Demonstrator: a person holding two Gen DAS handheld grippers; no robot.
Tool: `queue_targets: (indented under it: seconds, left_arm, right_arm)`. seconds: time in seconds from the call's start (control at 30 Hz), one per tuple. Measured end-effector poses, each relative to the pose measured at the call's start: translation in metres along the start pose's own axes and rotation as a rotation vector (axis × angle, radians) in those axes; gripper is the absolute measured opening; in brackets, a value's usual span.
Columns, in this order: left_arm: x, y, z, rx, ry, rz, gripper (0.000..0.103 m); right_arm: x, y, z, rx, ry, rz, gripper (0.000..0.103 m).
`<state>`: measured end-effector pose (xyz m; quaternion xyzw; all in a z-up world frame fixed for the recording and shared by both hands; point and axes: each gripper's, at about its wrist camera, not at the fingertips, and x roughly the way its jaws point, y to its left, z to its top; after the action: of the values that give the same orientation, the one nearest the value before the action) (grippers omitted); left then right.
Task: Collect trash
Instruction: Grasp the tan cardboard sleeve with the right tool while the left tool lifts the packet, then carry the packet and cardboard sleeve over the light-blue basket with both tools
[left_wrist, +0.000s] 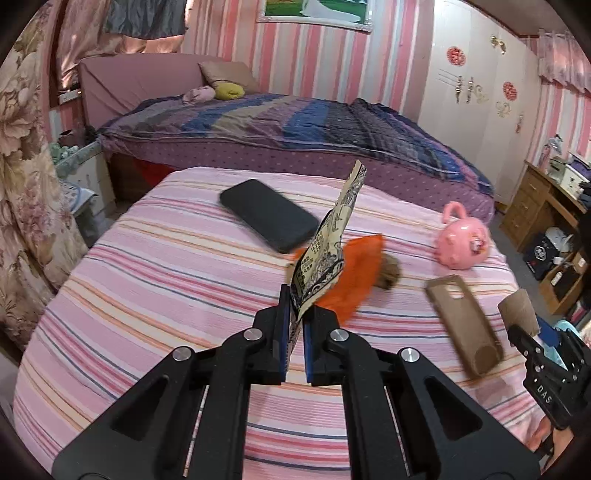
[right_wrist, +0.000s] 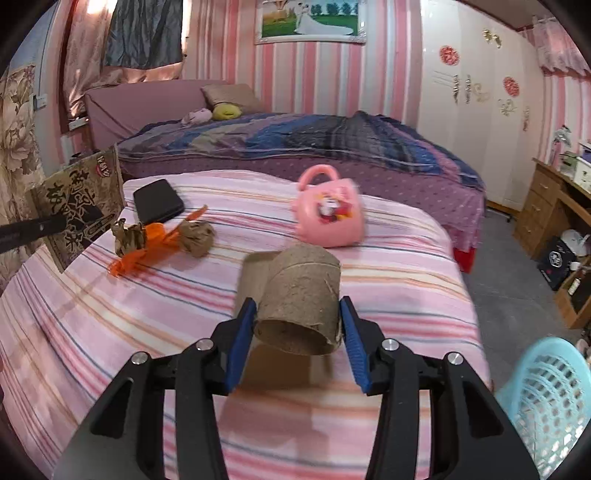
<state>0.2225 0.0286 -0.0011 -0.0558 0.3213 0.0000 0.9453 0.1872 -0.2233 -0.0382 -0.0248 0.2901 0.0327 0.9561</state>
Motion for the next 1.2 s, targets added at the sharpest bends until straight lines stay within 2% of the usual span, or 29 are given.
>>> queue_targets:
  seconds: [0.2, 0.4, 0.63, 0.83, 1.2]
  left_arm:
    - [-0.01, -0.035, -0.007, 0.023, -0.004, -0.064, 0.005]
    - [-0.018, -0.074, -0.023, 0.101, -0.003, -0.098, 0.005]
    - [-0.012, -0.112, -0.044, 0.179, 0.031, -0.092, 0.005]
    - [-0.008, -0.134, -0.05, 0.193, 0.042, -0.095, 0.005]
    - [-0.01, -0.174, -0.061, 0.219, 0.048, -0.142, 0.005]
  right_arm:
    - [-0.034, -0.033, -0.012, 0.035, -0.021, -0.046, 0.046]
    - [-0.04, -0.057, -0.017, 0.061, -0.013, -0.046, 0.046]
    - [-0.042, -0.069, -0.019, 0.036, -0.01, -0.031, 0.046]
    - [-0.049, -0.08, -0.02, 0.034, -0.021, -0.041, 0.046]
    - [-0.08, -0.139, -0.035, 0.07, -0.032, -0.129, 0.046]
